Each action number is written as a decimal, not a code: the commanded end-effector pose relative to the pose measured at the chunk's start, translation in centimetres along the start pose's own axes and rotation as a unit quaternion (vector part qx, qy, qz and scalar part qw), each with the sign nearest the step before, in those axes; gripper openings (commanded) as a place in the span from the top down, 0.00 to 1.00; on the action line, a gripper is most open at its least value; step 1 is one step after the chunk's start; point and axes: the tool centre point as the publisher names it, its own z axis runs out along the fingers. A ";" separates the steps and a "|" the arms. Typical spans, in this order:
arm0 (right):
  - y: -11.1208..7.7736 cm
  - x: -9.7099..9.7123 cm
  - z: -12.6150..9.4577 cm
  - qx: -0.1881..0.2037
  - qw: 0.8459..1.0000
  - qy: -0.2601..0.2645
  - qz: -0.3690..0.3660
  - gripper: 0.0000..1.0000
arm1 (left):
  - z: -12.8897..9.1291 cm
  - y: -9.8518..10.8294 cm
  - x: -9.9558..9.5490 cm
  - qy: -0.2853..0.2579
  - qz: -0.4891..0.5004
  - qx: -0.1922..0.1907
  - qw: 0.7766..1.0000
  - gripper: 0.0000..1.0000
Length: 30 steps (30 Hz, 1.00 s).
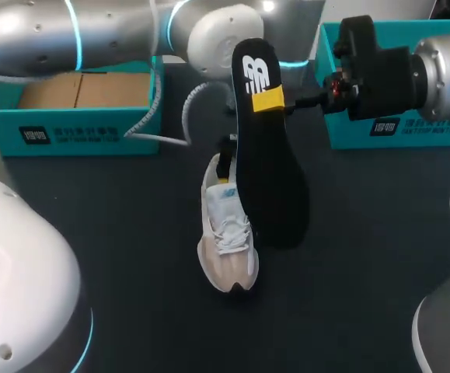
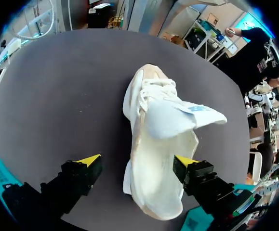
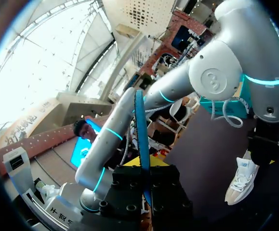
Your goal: Take the shoe out of the shoebox, open the shoe tongue, remove and reinsert the insole, then place the shoe into the shoebox
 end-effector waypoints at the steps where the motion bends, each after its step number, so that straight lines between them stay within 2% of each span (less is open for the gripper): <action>1: 0.2 -0.1 0.4 0.001 1.000 -0.001 0.001 1.00 | -2.8 0.1 3.0 -0.108 0.014 -0.012 0.994 0.00; 2: 0.2 -0.1 0.4 0.001 1.000 -0.001 0.001 1.00 | -3.5 0.3 3.3 -0.127 0.020 -0.015 0.992 0.00; 6: 0.2 -0.8 -0.9 -0.043 0.998 -0.021 0.045 1.00 | -5.9 0.7 5.1 -0.198 0.045 -0.008 0.979 0.00; 7: 0.2 -1.0 -1.1 -0.038 0.998 -0.024 0.049 1.00 | -6.4 0.8 5.5 -0.213 0.051 -0.011 0.976 0.00; 9: 0.5 -1.6 -1.9 -0.061 0.995 -0.030 0.071 1.00 | -7.4 0.7 6.6 -0.244 0.069 -0.009 0.967 0.00; 10: 0.7 -1.8 -2.1 -0.056 0.996 -0.031 0.068 1.00 | -7.8 0.6 7.2 -0.258 0.074 -0.012 0.963 0.00; 14: 1.6 -2.9 -3.5 -0.088 0.989 -0.042 0.109 1.00 | -9.1 0.2 9.1 -0.301 0.093 -0.022 0.949 0.00; 19: 2.6 -4.2 -4.9 -0.094 0.984 -0.045 0.142 1.00 | -10.9 -0.1 11.6 -0.352 0.129 -0.031 0.927 0.00; 23: 3.4 -5.8 -5.5 -0.109 0.976 -0.038 0.185 1.00 | -12.2 -1.0 13.4 -0.390 0.142 -0.055 0.908 0.00; 26: 3.9 -7.2 -5.6 -0.123 0.970 -0.038 0.205 1.00 | -13.2 -1.6 14.6 -0.428 0.147 -0.063 0.889 0.00; 30: 4.7 -8.8 -5.2 -0.121 0.969 -0.035 0.212 1.00 | -14.1 -2.1 15.5 -0.463 0.160 -0.063 0.870 0.00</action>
